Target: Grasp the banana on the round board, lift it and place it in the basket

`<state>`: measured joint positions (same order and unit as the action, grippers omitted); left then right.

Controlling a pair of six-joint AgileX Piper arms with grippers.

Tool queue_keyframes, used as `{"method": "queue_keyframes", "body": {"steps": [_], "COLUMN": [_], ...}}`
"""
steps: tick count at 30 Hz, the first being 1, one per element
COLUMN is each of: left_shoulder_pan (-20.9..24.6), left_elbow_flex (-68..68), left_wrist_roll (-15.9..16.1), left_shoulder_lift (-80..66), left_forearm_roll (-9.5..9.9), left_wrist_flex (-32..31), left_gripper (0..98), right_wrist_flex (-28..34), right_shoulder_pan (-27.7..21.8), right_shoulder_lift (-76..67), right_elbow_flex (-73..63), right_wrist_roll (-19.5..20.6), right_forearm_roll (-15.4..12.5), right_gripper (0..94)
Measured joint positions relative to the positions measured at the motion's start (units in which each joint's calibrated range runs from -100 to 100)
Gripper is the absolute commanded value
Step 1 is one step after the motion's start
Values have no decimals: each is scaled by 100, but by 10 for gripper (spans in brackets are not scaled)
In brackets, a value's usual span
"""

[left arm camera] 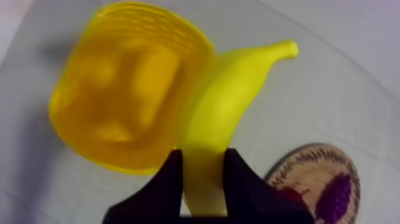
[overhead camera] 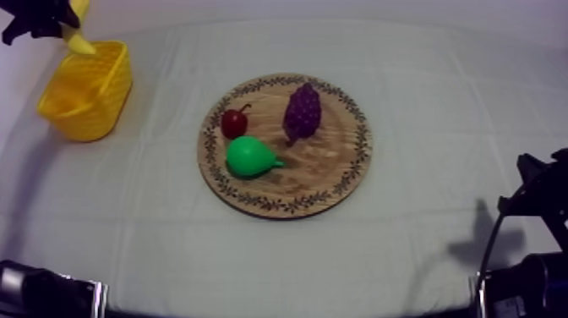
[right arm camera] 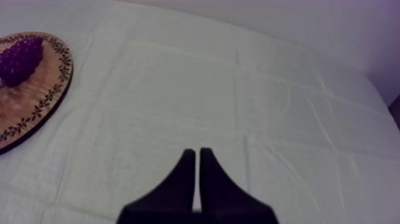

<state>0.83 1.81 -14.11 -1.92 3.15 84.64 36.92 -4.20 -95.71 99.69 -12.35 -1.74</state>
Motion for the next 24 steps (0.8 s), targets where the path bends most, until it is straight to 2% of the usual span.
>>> {"method": "queue_keyframes", "body": {"steps": [6, 10, 24], "left_shoulder_pan": [659, 885, 864], "left_elbow_flex": [-47, 23, 189], "left_wrist_roll": [144, 228, 419], "left_shoulder_lift": [589, 1066, 1478], "left_forearm_roll": [14, 20, -22], "left_wrist_flex": [-237, -516, -1113], "left_gripper": [158, 177, 325], "right_wrist_flex": [0, 0, 0], "right_shoulder_pan": [0, 0, 0], "right_shoulder_lift": [0, 0, 0], "right_elbow_flex": [0, 0, 0], "right_wrist_roll": [0, 0, 0], "right_forearm_roll": [0, 0, 0], "right_gripper": [6, 6, 6]}}
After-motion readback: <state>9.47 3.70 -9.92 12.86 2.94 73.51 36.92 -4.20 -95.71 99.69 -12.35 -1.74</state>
